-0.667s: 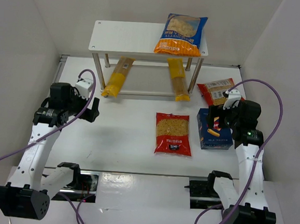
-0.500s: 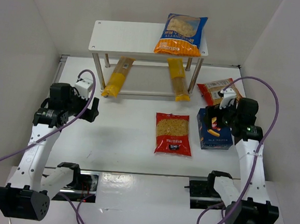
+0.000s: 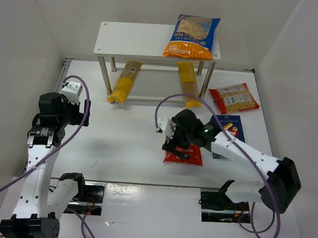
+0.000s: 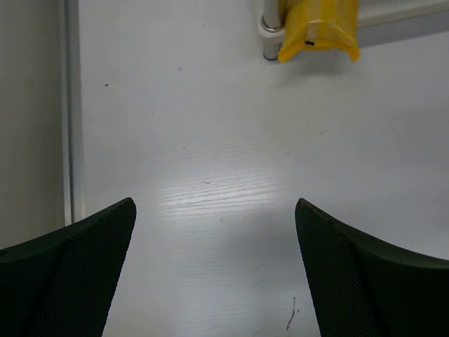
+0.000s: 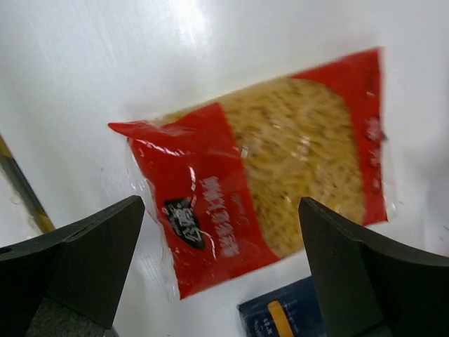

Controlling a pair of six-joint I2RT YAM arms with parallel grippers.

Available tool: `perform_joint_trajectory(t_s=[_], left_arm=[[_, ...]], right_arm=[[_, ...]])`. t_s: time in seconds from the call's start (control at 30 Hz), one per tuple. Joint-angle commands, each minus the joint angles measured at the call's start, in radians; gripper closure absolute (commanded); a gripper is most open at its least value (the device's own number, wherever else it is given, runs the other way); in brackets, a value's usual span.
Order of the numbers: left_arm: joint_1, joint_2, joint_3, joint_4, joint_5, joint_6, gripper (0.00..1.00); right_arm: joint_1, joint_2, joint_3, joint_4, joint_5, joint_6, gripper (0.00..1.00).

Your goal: Place and organize the pasta boxes and bags onto the shelf

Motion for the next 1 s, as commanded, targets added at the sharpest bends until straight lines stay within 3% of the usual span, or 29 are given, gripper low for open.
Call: perform_joint_trajectory(t_s=[0.0, 0.07, 0.2, 0.4, 0.73, 0.97], left_arm=[[0.044, -0.029, -0.018, 0.069, -0.047, -0.03, 0.0], [0.074, -0.04, -0.018, 0.069, -0.047, -0.03, 0.0], [0.098, -0.049, -0.028, 0.078, -0.047, -0.03, 0.0], [0.107, -0.04, -0.028, 0.078, -0.047, -0.03, 0.0], [0.107, -0.031, -0.028, 0.078, -0.038, -0.03, 0.0], [0.107, -0.031, -0.037, 0.078, -0.028, -0.03, 0.0]], right_arm=[[0.157, 0.094, -0.051, 0.07, 0.172, -0.056, 0.01], [0.234, 0.163, -0.071, 0.119, 0.25, -0.068, 0.01], [0.256, 0.249, -0.084, 0.142, 0.232, -0.102, 0.01], [0.319, 0.236, -0.127, 0.183, 0.296, -0.133, 0.01], [0.328, 0.255, -0.187, 0.269, 0.531, -0.133, 0.01], [0.348, 0.359, -0.206, 0.312, 0.591, -0.113, 0.01]])
